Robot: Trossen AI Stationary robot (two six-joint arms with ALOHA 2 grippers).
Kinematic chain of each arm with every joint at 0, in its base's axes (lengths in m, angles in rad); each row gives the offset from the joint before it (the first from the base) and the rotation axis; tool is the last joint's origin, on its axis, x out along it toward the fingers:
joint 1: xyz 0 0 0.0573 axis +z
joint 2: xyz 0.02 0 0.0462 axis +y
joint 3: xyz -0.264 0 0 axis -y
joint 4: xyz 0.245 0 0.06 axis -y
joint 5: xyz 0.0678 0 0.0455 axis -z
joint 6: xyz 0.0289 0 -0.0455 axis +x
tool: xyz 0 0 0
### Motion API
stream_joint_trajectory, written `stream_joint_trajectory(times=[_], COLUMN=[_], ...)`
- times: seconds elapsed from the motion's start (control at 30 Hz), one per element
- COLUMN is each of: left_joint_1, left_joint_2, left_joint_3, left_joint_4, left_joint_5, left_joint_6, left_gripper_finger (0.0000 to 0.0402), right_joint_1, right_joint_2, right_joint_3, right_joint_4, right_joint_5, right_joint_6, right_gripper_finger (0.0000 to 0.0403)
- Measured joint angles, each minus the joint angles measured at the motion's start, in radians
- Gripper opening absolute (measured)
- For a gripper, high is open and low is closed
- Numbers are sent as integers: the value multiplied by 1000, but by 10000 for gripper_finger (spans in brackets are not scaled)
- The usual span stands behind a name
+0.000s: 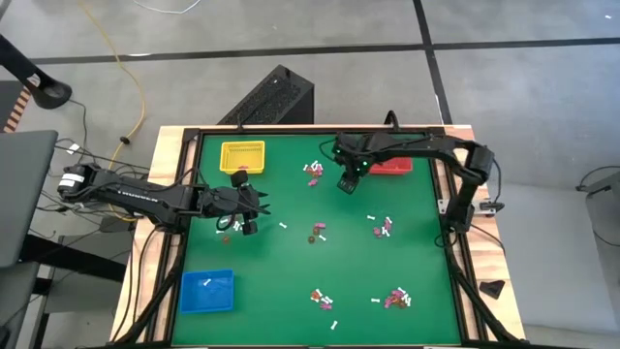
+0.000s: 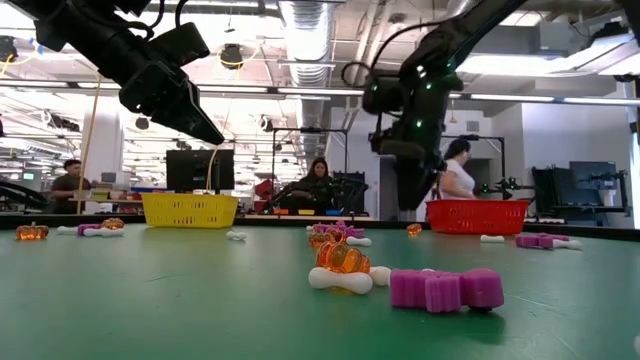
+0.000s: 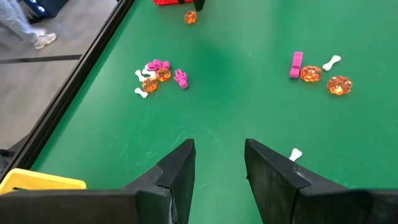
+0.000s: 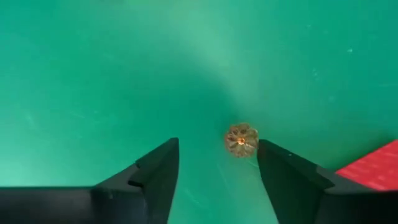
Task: Sort Halloween decoration
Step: Put the pumpkin toy into the orange bin
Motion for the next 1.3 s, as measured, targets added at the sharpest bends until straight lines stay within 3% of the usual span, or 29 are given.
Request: stream_joint_trajectory(times=[0.37, 0.97, 1.1, 1.3], left_joint_1=[0, 0, 0, 0], left_joint_2=[0, 0, 0, 0], left_joint_3=[0, 0, 0, 0], left_joint_4=[-1, -1, -2, -2], left_joint_5=[1, 3, 4, 2], left_joint_6=[0, -10, -9, -2], left_gripper_finger=[130, 130, 130, 130], right_joint_1=[0, 5, 10, 11], right_joint_2=[102, 187, 188, 184], right_joint_3=[115, 98, 97, 119], right_joint_4=[-107, -106, -107, -151], right_joint_5=[87, 106, 106, 106], right_joint_6=[14, 46, 46, 54], right_gripper_finger=[259, 257, 231, 148])
